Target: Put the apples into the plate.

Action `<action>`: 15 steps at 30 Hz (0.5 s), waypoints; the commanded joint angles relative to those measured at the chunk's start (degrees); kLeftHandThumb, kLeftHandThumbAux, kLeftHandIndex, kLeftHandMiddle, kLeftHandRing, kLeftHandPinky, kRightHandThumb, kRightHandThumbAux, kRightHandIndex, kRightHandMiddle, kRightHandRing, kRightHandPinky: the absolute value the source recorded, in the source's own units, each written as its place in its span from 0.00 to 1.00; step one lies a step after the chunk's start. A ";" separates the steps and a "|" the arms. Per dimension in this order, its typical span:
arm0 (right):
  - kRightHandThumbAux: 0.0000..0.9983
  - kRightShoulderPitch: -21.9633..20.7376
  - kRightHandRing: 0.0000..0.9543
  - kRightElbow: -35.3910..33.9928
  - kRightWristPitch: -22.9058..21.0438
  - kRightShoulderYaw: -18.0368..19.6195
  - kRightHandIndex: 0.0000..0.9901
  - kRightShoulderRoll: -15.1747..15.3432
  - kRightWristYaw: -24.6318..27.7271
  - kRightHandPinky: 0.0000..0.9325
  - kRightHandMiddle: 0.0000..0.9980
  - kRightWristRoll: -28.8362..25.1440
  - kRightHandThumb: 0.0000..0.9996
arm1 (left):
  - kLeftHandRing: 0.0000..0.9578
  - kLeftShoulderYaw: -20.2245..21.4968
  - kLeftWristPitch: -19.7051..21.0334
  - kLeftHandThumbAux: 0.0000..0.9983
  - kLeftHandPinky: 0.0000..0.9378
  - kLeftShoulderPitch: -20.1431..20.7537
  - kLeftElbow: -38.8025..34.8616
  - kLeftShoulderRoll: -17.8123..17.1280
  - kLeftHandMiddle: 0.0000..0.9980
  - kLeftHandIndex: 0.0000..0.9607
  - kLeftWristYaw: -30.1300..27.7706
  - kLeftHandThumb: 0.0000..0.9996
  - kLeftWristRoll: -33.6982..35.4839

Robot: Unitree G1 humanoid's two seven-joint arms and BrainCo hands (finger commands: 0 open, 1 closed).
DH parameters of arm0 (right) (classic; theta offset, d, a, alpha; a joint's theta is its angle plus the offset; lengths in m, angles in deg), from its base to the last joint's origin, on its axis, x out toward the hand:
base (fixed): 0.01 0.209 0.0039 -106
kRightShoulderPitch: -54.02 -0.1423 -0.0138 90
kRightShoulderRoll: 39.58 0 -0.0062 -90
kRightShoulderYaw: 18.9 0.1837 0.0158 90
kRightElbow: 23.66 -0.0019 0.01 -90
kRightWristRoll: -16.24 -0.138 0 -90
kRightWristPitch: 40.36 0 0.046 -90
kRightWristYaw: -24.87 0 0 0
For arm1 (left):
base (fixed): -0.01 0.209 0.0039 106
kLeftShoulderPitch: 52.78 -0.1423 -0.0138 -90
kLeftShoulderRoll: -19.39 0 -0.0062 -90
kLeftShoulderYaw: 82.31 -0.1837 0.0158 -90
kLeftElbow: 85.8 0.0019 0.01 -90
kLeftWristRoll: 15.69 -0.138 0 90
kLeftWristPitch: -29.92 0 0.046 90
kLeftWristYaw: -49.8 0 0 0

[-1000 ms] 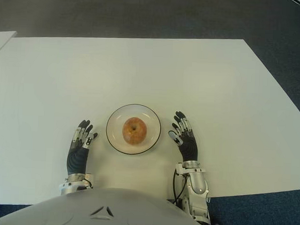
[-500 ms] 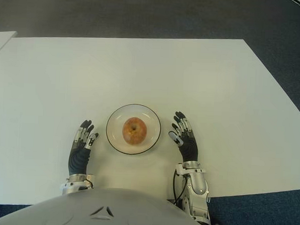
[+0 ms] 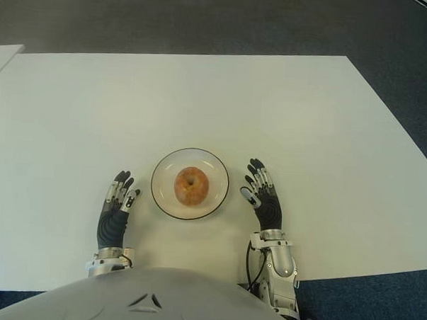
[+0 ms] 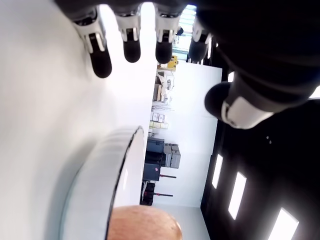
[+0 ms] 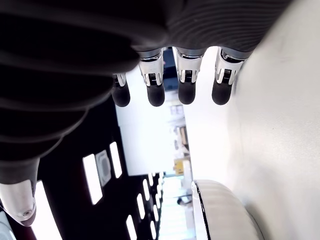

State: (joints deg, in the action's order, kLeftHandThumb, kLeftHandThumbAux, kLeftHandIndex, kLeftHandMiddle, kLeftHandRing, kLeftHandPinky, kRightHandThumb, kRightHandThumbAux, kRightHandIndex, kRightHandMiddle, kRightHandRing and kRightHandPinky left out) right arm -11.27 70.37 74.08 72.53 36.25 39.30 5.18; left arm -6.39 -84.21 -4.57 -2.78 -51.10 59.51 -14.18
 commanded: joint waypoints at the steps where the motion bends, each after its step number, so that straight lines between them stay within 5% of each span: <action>1: 0.56 1.95 0.00 2.29 -2.47 0.13 0.00 -0.28 -0.08 0.00 0.00 -0.37 0.14 | 0.00 -1.23 1.42 0.54 0.00 0.04 0.80 2.65 0.02 0.05 0.41 0.09 -0.53; 15: 0.56 2.14 0.00 1.96 -2.64 0.15 0.00 -0.42 0.48 0.00 0.00 -1.22 0.15 | 0.00 -1.16 -0.38 0.54 0.00 0.71 2.25 2.26 0.03 0.07 -0.56 0.10 0.39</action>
State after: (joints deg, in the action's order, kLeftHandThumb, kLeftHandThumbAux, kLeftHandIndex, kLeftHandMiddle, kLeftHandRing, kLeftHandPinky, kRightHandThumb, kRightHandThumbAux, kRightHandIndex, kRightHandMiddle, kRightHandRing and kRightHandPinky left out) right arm -11.26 70.26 73.77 72.58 36.15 39.79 4.39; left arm -6.43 -85.29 -4.08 -1.78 -51.08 59.48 -13.88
